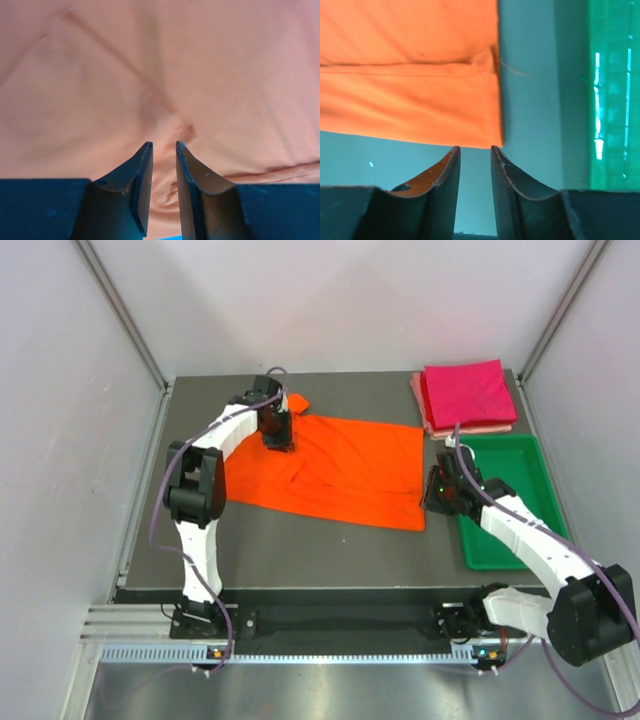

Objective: Fold and stack the t-shirts
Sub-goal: Fold the tshirt

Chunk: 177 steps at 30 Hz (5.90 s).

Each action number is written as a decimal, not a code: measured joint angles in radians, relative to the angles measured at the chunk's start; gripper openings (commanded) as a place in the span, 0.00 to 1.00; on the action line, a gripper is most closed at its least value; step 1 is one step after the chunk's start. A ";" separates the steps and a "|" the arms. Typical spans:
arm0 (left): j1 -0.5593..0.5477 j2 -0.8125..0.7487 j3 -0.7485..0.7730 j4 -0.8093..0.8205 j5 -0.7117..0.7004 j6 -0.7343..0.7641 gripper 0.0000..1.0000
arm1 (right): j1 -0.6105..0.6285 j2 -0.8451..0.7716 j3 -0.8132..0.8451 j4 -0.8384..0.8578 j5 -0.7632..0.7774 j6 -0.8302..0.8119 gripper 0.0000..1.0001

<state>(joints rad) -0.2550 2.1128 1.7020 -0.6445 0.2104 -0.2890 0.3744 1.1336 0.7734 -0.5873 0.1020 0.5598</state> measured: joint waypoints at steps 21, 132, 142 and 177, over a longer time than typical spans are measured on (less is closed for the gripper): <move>0.323 -0.172 -0.315 -0.059 -0.331 -0.068 0.30 | 0.023 0.264 -0.082 0.169 0.055 0.141 0.20; 0.402 0.436 0.439 0.517 0.360 -0.107 0.00 | -0.193 0.987 0.753 0.335 0.108 -0.124 0.00; 0.420 0.285 0.284 0.533 0.401 -0.098 0.00 | -0.192 0.824 0.559 0.470 0.084 -0.174 0.00; 0.492 -0.208 -0.401 0.555 0.243 -0.082 0.00 | -0.121 0.468 0.031 0.668 0.029 -0.164 0.12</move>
<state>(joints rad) 0.2371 1.9049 1.3010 -0.0891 0.4534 -0.3710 0.2531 1.6016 0.8047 0.0803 0.1307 0.3962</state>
